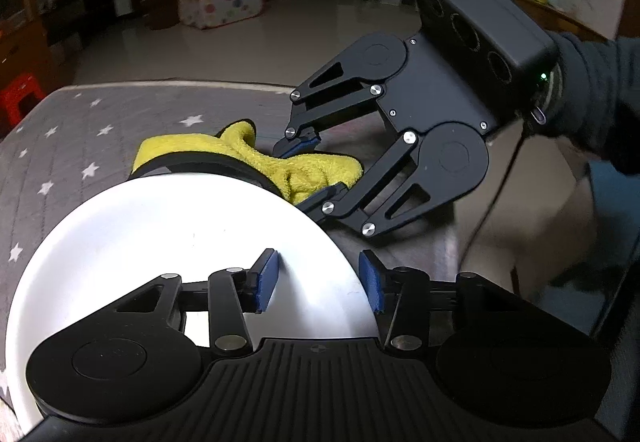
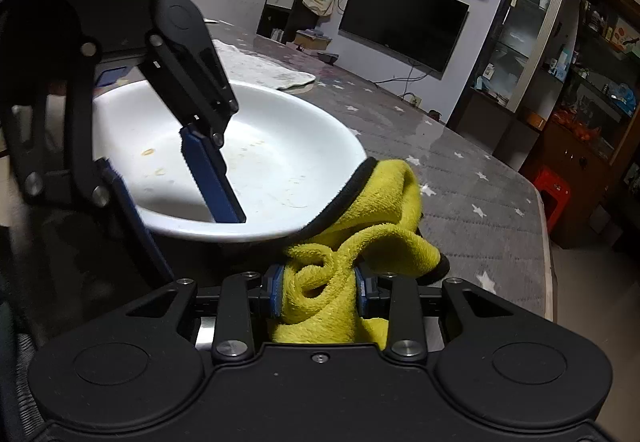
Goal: Clean bowl
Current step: 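Wipe the towel along the bowl inner wall with the right gripper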
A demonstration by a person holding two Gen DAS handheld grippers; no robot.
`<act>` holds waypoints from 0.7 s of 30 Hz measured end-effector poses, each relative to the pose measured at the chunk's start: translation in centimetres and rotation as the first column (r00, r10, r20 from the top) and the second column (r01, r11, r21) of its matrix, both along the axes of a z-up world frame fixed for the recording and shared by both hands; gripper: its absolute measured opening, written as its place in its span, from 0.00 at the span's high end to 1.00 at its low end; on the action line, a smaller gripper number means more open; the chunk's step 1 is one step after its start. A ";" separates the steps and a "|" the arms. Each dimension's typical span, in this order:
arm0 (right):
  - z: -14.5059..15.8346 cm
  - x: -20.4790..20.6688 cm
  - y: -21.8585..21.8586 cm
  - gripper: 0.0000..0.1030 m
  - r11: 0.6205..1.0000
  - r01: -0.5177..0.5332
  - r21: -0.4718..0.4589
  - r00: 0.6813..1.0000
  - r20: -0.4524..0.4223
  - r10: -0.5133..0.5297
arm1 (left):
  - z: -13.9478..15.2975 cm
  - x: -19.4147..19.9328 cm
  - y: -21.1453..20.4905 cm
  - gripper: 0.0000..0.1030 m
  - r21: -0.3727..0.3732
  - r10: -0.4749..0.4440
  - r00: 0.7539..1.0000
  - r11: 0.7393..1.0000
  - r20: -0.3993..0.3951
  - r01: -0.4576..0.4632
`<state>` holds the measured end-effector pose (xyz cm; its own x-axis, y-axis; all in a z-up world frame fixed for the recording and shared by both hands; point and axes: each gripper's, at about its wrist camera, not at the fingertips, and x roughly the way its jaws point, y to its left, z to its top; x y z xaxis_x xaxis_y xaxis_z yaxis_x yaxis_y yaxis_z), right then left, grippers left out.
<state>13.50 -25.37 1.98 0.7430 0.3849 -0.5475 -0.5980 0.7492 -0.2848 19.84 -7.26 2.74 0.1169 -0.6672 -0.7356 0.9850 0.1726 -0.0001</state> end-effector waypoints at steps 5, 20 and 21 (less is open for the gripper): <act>0.0 0.0 0.1 0.66 1.000 -0.003 0.005 1.000 -0.001 0.004 | 0.0 0.1 0.4 0.57 0.000 -0.034 0.999 0.999 -0.009 0.034; -0.1 4.1 0.8 0.66 0.999 -0.041 -0.005 0.999 0.013 0.041 | -0.9 0.6 1.0 0.58 -0.011 -0.027 0.999 1.000 -0.019 0.027; -0.1 3.9 0.8 0.66 0.999 -0.038 -0.004 0.999 0.014 0.038 | -0.8 0.6 1.1 0.59 -0.009 -0.033 0.999 0.999 -0.016 0.033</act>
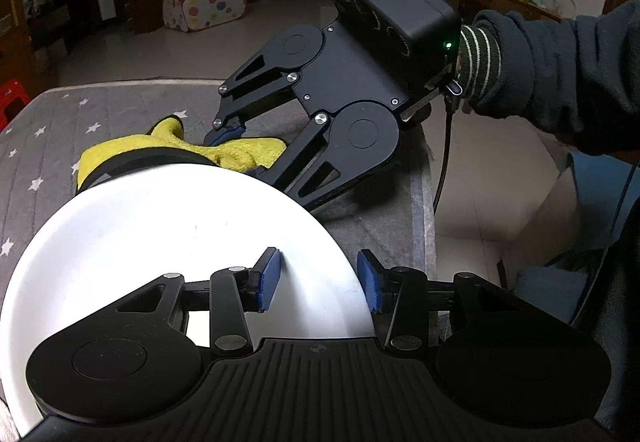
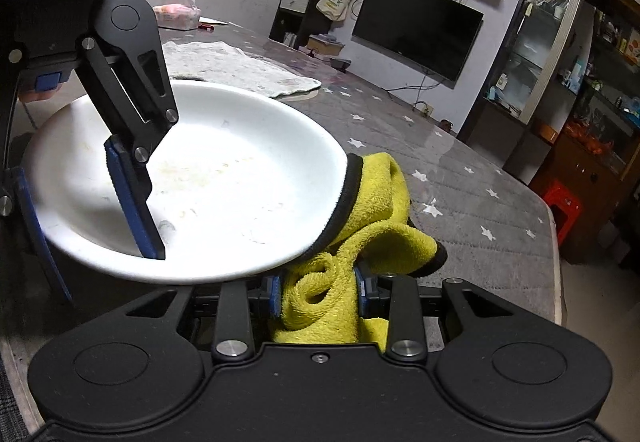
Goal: Clean bowl
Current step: 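Wipe the towel along the bowl inner wall with the right gripper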
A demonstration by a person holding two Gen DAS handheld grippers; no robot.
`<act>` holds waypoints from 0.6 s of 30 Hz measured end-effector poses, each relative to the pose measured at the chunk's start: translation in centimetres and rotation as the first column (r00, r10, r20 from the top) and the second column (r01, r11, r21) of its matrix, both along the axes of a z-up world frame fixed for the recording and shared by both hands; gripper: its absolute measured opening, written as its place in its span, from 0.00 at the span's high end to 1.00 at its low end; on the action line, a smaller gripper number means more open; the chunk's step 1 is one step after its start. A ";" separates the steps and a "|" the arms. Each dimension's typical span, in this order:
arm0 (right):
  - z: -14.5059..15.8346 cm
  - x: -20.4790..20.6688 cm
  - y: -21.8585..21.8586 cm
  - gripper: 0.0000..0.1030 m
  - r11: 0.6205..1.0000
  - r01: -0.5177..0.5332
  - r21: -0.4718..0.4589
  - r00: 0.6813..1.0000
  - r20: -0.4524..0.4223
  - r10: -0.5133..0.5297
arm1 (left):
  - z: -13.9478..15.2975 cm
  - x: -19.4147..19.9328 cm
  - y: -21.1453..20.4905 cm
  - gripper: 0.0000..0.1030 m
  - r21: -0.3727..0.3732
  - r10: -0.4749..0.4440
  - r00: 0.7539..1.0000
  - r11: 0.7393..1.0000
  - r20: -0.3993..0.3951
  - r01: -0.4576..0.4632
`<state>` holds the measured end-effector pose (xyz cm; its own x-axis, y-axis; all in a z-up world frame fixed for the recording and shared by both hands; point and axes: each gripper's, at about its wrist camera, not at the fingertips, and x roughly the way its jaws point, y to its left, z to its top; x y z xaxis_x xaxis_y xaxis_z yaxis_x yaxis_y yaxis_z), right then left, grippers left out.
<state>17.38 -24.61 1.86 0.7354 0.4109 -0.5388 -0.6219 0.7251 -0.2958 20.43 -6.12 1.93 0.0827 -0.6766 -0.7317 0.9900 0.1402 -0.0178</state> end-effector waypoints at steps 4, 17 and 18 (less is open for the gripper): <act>-0.1 -1.0 -0.1 0.66 1.000 0.019 0.007 1.000 -0.001 -0.019 | 0.7 -0.4 -0.1 0.61 0.028 -0.046 0.999 0.999 0.014 0.045; 0.0 -4.7 0.1 0.66 0.999 0.036 0.024 0.999 -0.015 -0.036 | 1.1 0.2 1.4 0.65 0.044 -0.073 0.997 0.996 -0.006 0.074; 0.0 -4.8 0.2 0.66 0.999 0.035 0.022 0.999 -0.014 -0.035 | 1.1 0.4 1.4 0.65 0.045 -0.074 0.997 0.996 -0.006 0.075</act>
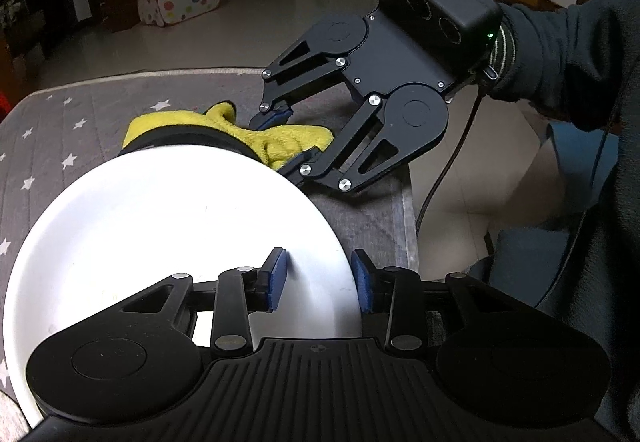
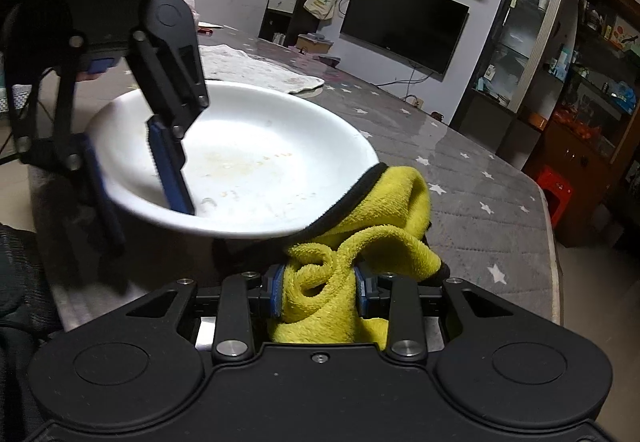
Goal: Clean bowl
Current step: 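Wipe the towel along the bowl inner wall with the right gripper, then lift and tilt the white bowl with the left gripper toward the towel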
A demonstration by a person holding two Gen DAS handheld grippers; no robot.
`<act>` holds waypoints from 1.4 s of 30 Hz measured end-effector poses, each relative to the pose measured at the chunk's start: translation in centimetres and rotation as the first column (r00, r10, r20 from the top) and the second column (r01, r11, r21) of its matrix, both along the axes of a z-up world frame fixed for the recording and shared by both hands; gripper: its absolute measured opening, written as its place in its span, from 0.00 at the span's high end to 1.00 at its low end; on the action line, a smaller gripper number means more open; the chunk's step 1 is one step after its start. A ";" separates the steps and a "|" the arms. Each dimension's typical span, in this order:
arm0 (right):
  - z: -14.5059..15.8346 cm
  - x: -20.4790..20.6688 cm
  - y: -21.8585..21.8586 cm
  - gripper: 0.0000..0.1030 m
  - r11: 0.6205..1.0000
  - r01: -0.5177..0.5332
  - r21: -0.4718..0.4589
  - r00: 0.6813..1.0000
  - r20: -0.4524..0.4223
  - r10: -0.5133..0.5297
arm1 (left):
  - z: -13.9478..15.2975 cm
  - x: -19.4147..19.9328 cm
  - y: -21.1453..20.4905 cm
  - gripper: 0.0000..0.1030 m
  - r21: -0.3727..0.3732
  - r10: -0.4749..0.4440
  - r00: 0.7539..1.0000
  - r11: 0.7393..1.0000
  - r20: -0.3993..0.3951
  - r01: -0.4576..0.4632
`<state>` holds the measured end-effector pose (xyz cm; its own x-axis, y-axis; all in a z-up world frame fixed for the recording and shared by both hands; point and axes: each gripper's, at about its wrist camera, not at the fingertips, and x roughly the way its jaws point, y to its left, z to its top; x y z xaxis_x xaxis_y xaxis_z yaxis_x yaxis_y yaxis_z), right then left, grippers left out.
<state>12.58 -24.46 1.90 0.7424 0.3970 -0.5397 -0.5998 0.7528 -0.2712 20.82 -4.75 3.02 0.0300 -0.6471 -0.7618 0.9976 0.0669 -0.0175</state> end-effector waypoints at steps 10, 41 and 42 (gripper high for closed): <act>0.0 3.1 0.2 0.66 0.999 -0.037 -0.014 0.999 0.014 0.038 | -0.7 0.4 -0.3 0.65 0.003 0.000 1.000 1.000 -0.008 0.000; -0.8 3.8 1.0 0.66 0.999 0.052 0.004 0.998 0.030 -0.052 | 2.2 -3.2 7.1 0.58 -0.233 0.765 0.640 0.611 -0.070 -0.756; -0.8 3.8 1.0 0.66 0.999 0.052 0.004 0.998 0.030 -0.052 | 2.3 -3.2 7.5 0.58 -0.241 0.802 0.595 0.566 -0.061 -0.788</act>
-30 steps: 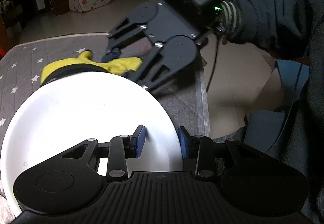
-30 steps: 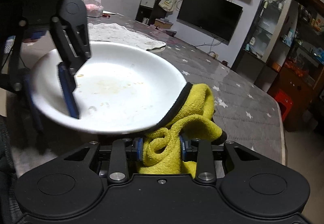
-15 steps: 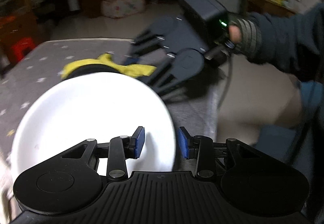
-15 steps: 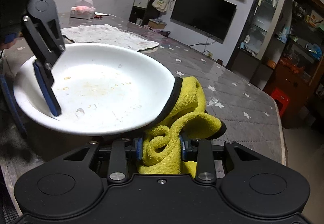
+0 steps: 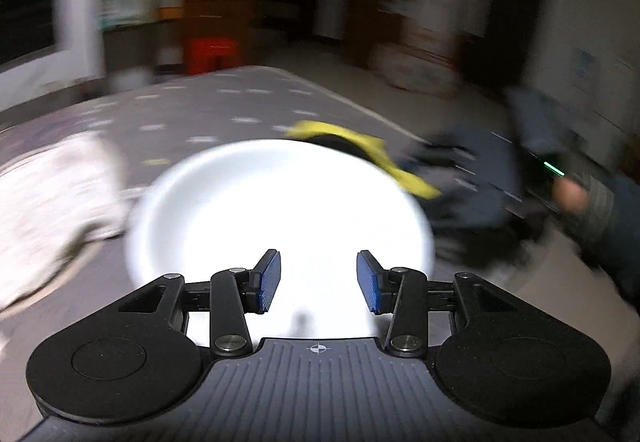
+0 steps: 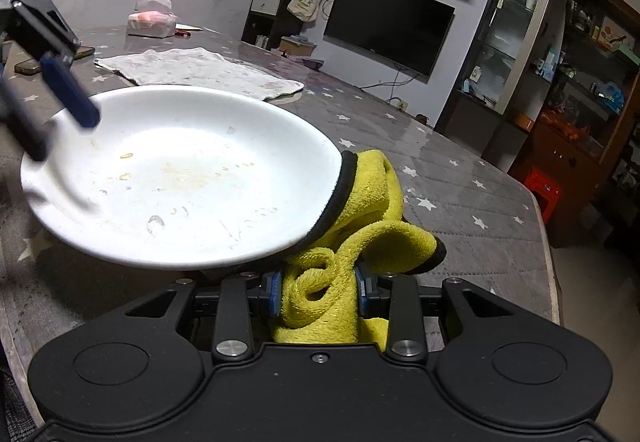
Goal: Clean bowl
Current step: 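Lift and tilt the white bowl with the left gripper toward the towel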
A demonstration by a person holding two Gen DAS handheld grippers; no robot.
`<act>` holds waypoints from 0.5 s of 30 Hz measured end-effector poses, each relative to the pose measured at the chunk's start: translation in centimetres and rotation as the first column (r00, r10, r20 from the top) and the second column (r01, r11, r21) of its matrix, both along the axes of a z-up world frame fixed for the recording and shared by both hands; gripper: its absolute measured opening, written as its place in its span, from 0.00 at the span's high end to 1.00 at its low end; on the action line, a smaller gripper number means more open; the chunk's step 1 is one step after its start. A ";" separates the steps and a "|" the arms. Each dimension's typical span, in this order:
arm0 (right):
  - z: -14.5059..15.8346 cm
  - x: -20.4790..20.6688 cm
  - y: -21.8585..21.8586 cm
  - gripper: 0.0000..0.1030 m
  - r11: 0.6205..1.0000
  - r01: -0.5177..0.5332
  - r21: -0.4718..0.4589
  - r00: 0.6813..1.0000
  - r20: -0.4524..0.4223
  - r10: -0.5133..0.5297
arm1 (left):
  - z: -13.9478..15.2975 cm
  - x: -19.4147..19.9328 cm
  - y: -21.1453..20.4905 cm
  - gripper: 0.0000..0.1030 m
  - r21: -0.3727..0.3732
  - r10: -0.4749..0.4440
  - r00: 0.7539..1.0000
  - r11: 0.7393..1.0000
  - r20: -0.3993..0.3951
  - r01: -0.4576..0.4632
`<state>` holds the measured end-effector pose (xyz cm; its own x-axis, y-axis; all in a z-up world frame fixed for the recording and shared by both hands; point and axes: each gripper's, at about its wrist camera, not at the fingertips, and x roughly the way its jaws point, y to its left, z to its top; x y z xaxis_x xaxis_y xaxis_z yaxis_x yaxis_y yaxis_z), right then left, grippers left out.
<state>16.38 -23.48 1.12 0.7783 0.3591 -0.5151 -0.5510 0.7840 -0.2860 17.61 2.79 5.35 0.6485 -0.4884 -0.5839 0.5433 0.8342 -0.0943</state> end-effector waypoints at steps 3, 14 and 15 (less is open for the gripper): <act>-0.1 -0.3 0.2 0.66 1.000 0.002 -0.001 1.000 0.002 -0.002 | -0.1 -0.2 1.0 0.56 0.015 0.176 0.984 0.984 0.022 -0.177; -0.2 -0.3 0.2 0.66 1.000 0.006 -0.001 1.000 0.007 -0.006 | -2.1 1.4 2.8 0.55 -0.058 0.343 0.926 0.933 -0.157 -0.356; -0.2 -0.3 0.2 0.66 1.000 0.006 -0.001 1.000 0.007 -0.006 | -2.2 1.4 3.1 0.56 -0.063 0.345 0.924 0.931 -0.167 -0.359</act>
